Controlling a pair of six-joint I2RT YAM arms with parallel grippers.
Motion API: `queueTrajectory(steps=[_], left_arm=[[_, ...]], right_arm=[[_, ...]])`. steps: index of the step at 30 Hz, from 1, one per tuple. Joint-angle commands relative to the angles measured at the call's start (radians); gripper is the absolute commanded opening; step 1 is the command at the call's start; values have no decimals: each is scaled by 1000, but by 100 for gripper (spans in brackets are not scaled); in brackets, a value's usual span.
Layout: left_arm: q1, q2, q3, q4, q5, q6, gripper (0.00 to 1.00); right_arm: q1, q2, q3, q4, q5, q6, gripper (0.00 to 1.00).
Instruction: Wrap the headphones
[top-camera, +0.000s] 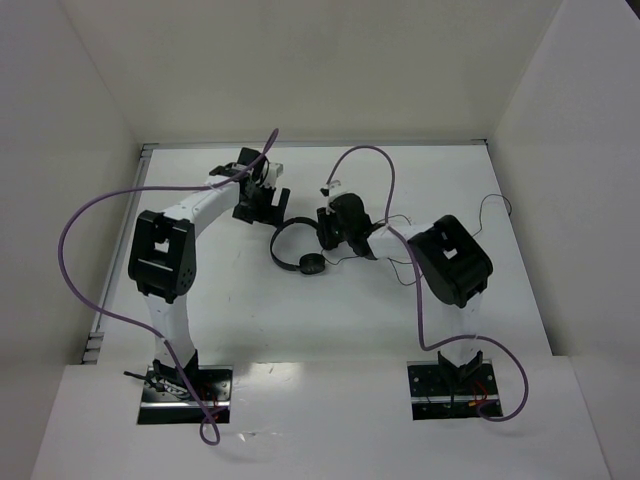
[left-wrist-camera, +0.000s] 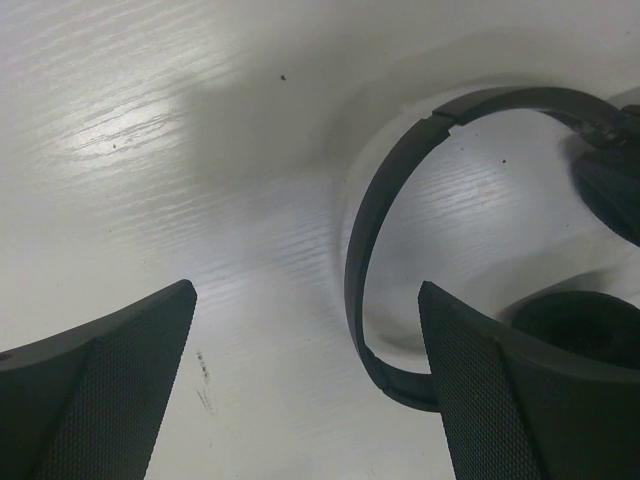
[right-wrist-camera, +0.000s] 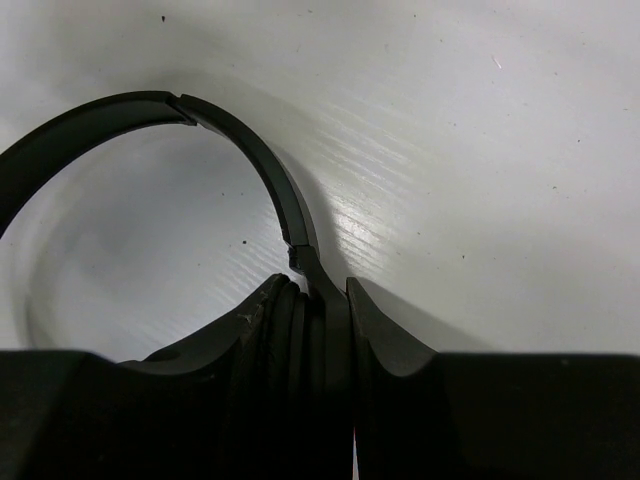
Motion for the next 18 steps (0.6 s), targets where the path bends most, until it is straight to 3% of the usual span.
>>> queueTrajectory(steps=[1,18], left_arm=[[6,-5,-10,2,36,35,100],[-32,37,-2,10,17,35,100]], right_arm=[[7,-18,-13,112,37,53,29],[7,-81,-134,270,-2,133,24]])
